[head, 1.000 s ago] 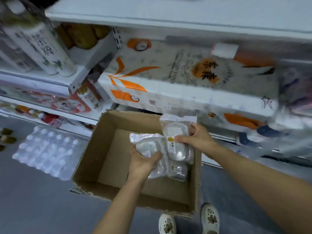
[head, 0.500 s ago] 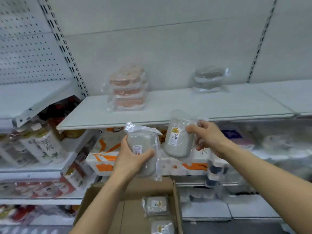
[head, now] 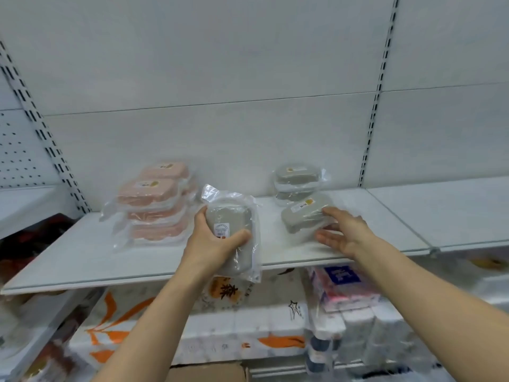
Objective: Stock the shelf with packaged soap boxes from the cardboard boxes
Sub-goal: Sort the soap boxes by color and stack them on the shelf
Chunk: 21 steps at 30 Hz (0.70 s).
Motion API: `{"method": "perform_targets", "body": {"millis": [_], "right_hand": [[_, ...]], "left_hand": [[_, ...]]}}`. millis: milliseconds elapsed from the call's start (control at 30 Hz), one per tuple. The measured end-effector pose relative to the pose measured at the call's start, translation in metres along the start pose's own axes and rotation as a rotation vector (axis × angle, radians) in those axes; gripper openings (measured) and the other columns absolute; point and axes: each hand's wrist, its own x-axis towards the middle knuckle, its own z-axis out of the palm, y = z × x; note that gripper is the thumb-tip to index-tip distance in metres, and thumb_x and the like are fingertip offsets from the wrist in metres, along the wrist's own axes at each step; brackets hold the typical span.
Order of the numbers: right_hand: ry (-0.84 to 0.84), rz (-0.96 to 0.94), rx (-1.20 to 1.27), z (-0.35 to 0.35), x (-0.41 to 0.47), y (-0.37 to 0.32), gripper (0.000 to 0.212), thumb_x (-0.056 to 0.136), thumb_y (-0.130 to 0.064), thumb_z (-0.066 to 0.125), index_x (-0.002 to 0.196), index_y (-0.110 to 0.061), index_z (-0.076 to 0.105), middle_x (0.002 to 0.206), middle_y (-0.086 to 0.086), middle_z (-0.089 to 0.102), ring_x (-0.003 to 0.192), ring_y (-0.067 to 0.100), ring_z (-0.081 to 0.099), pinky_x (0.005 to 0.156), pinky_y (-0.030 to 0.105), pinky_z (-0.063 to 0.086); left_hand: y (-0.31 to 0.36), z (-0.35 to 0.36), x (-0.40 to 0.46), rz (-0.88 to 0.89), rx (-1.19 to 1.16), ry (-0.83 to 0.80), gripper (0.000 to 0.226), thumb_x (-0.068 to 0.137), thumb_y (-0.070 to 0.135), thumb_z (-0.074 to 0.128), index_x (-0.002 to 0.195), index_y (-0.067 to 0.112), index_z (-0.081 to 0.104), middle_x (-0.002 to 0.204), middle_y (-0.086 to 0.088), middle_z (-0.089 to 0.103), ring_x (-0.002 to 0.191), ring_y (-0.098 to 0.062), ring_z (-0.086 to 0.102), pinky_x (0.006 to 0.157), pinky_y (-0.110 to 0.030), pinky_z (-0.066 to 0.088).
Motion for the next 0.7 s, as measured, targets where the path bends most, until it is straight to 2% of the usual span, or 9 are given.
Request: {"method": "perform_targets", "body": {"millis": [100,167,267,333,367,433,500,600,700], "right_hand": [[0.041,0.016,-0.112,-0.005,0.014,-0.004,0.057,0.086,-0.012,0.072,0.130,0.001,0.038,0.112,0.023,0.053,0.079,0.032,0.064,0.052,0.036,0.056],[0.124,-0.051,-0.343,-0.013,0.020,-0.004,0.076,0.084,-0.018,0.075,0.142,-0.004,0.027,0.123,0.021,0.048,0.091,0.030,0.060,0.055,0.036,0.055],[0.263,-0.404,-0.864,-0.027,0.025,-0.003,0.089,0.081,-0.032,0.076,0.148,-0.015,0.019,0.147,0.012,0.027,0.130,0.032,0.035,0.095,0.045,0.043],[0.243,-0.761,-1.187,-0.030,0.027,-0.002,0.076,0.084,-0.037,0.071,0.147,-0.026,0.030,0.151,0.005,0.026,0.136,0.028,0.025,0.102,0.047,0.035],[0.167,-0.899,-1.325,-0.028,0.029,-0.001,0.063,0.085,-0.038,0.067,0.142,-0.030,0.040,0.150,0.001,0.031,0.136,0.026,0.026,0.101,0.044,0.035],[-0.013,-1.036,-1.531,-0.022,0.037,0.002,0.039,0.089,-0.037,0.062,0.127,-0.033,0.057,0.143,-0.006,0.043,0.132,0.022,0.032,0.097,0.038,0.034],[-0.108,-1.097,-1.610,-0.016,0.046,0.006,0.031,0.091,-0.028,0.058,0.122,-0.028,0.061,0.130,-0.006,0.053,0.123,0.021,0.043,0.092,0.036,0.035],[-0.154,-1.165,-1.555,-0.008,0.057,0.004,0.030,0.092,-0.017,0.057,0.120,-0.023,0.065,0.119,-0.001,0.060,0.112,0.027,0.052,0.085,0.038,0.041],[-0.244,-1.066,-1.561,-0.005,0.066,-0.006,0.036,0.097,-0.021,0.049,0.132,-0.026,0.056,0.135,-0.002,0.050,0.124,0.023,0.042,0.095,0.036,0.041]], "left_hand": [[0.003,0.012,0.016,0.002,0.035,0.005,0.103,0.048,0.057,0.077,0.138,0.036,0.033,0.110,0.016,0.062,0.099,-0.011,0.064,0.093,-0.043,0.054],[0.002,0.018,0.026,-0.006,0.070,0.010,0.102,0.045,0.060,0.076,0.136,0.038,0.034,0.107,0.016,0.062,0.099,-0.014,0.064,0.092,-0.044,0.054],[0.001,0.026,0.041,-0.022,0.104,0.003,0.099,0.045,0.060,0.077,0.133,0.039,0.036,0.106,0.013,0.065,0.097,-0.016,0.066,0.091,-0.045,0.054],[0.001,0.032,0.048,-0.036,0.115,-0.011,0.102,0.046,0.060,0.079,0.135,0.038,0.034,0.108,0.011,0.066,0.098,-0.017,0.066,0.090,-0.044,0.055],[0.002,0.035,0.050,-0.045,0.117,-0.012,0.103,0.045,0.059,0.079,0.134,0.037,0.033,0.108,0.010,0.065,0.099,-0.018,0.066,0.090,-0.045,0.055],[0.005,0.042,0.052,-0.061,0.128,0.004,0.101,0.042,0.060,0.078,0.127,0.033,0.030,0.108,0.008,0.063,0.099,-0.021,0.065,0.090,-0.045,0.055],[0.009,0.047,0.054,-0.069,0.153,0.014,0.099,0.040,0.062,0.077,0.121,0.032,0.028,0.106,0.008,0.061,0.099,-0.022,0.064,0.089,-0.046,0.055],[0.012,0.054,0.059,-0.059,0.204,0.006,0.097,0.040,0.062,0.076,0.120,0.035,0.029,0.105,0.008,0.062,0.099,-0.022,0.064,0.088,-0.046,0.055],[0.015,0.060,0.063,-0.010,0.288,0.020,0.094,0.043,0.061,0.074,0.123,0.039,0.029,0.110,0.010,0.060,0.103,-0.022,0.060,0.093,-0.045,0.052]]}}
